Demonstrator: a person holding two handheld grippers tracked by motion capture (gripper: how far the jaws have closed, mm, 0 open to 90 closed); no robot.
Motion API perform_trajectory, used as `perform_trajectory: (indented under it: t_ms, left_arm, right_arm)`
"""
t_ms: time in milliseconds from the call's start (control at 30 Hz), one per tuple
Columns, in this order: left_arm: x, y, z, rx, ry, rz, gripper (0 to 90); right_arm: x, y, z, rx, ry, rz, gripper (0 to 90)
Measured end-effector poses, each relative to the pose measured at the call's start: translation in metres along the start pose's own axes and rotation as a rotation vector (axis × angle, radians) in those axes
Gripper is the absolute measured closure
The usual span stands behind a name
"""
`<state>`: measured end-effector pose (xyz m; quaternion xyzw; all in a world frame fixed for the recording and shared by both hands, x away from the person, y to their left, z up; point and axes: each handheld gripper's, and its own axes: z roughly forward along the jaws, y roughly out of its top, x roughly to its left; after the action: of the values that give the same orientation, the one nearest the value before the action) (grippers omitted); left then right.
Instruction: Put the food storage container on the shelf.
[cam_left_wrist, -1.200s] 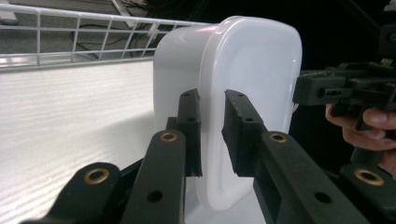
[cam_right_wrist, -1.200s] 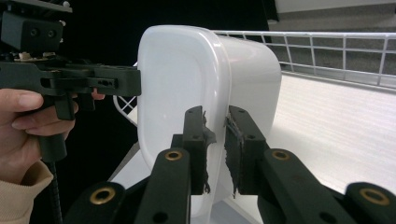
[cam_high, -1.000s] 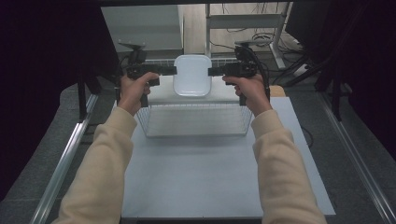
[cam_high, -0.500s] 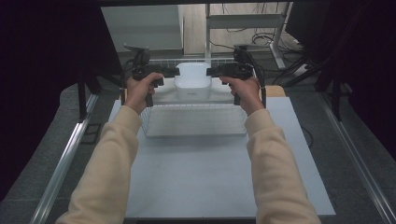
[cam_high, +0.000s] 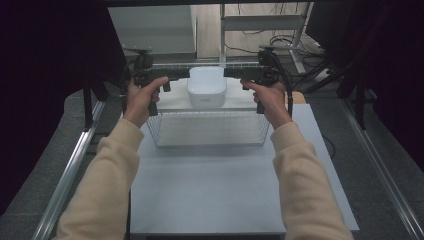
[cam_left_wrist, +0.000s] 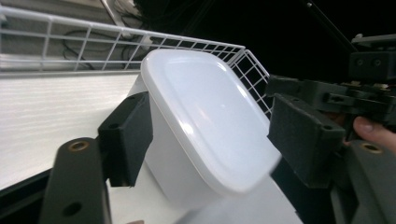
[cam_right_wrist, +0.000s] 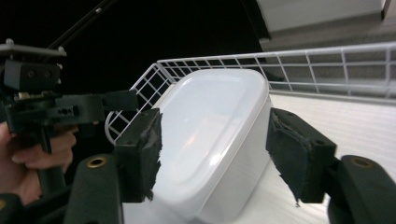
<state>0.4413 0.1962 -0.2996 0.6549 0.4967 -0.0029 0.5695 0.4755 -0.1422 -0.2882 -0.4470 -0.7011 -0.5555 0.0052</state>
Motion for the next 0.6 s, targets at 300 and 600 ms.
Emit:
perform_trajectory:
  t_ms: [300,600]
  left_arm:
    - [-0.019,-0.03,-0.029,-0.001,0.042,0.105,28.8]
    - [-0.035,-0.111,-0.058,0.023,0.101,0.263,29.8]
  right_arm:
    - [0.013,-0.022,-0.029,0.012,0.004,-0.137,28.8]
    - [0.018,-0.084,-0.064,0.023,-0.044,-0.312,22.7]
